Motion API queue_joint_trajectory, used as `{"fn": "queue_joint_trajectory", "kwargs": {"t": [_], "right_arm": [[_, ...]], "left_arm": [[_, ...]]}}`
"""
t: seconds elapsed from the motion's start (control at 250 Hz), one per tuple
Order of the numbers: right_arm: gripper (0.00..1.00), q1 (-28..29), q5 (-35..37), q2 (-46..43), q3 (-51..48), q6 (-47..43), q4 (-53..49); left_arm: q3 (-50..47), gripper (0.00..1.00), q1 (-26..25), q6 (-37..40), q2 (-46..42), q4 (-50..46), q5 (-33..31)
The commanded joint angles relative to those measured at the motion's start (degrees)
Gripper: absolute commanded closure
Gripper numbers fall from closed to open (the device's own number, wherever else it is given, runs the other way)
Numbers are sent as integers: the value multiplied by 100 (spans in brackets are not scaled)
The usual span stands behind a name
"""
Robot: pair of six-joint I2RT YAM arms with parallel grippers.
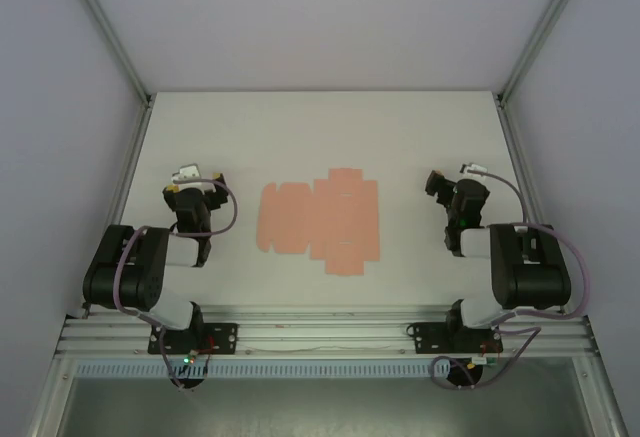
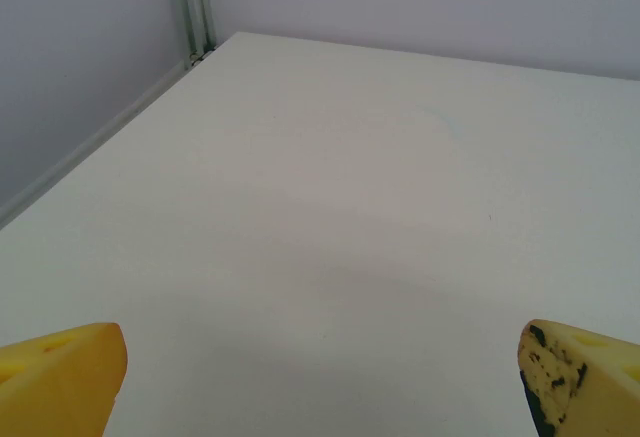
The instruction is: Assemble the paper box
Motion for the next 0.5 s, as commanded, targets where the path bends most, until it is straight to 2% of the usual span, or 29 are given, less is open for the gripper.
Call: {"fn": "queue_joint_trajectory", "kwargs": {"t": [0.0, 0.428, 0.496], "right_arm": [[0, -2, 25, -61, 81, 45, -22], [0, -3, 18, -59, 76, 44, -21], [0, -2, 19, -61, 75, 52, -22]], "left_arm": [[86, 0, 26, 60, -45, -31, 78], [95, 0, 23, 56, -52, -54, 72], [138, 0, 21, 134, -36, -122, 275]]}}
